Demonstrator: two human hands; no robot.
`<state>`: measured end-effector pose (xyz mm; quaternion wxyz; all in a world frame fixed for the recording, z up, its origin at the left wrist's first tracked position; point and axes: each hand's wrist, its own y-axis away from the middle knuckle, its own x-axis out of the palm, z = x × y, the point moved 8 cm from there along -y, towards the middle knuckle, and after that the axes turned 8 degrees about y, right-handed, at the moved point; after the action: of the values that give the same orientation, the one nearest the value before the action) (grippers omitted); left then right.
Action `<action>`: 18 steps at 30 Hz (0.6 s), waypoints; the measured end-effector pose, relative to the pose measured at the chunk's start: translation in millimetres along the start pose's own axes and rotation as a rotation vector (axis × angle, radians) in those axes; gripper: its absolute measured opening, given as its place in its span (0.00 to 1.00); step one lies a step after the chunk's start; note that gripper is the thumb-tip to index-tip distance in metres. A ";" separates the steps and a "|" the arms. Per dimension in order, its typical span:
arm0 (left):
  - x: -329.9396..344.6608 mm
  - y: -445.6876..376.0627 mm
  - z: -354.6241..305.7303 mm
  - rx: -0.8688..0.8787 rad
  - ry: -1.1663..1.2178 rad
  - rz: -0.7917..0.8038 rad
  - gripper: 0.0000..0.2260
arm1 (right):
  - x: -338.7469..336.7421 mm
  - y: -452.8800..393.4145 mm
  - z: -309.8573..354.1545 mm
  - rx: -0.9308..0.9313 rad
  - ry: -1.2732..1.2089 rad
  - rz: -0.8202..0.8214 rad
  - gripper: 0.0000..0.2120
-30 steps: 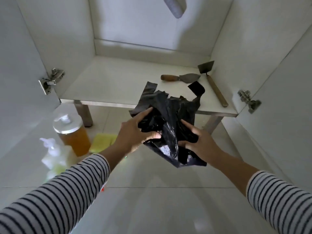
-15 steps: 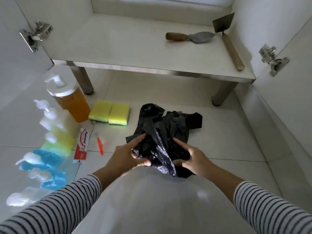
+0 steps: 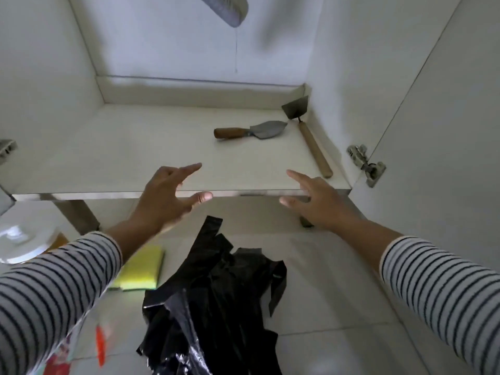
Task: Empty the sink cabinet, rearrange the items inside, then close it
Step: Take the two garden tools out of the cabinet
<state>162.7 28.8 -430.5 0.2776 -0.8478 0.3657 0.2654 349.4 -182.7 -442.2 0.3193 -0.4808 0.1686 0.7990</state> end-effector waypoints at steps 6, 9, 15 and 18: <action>52.6 -123.1 11.4 -0.036 -0.039 -0.052 0.31 | -35.3 -84.2 -52.5 0.101 0.107 -0.295 0.30; 86.1 -165.6 35.9 -0.064 -0.048 -0.036 0.33 | -28.1 -106.7 -81.3 0.158 0.067 -0.333 0.29; 117.2 -215.0 61.5 -0.147 -0.004 -0.098 0.33 | -6.7 -124.0 -107.4 0.200 0.077 -0.377 0.29; 123.0 -234.4 69.5 -0.169 -0.023 -0.100 0.34 | -6.5 -129.9 -110.3 0.223 0.157 -0.418 0.29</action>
<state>398.2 152.4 -495.0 0.2224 -0.8822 0.2960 0.2908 511.8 -152.5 -484.6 0.5148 -0.5277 0.1769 0.6521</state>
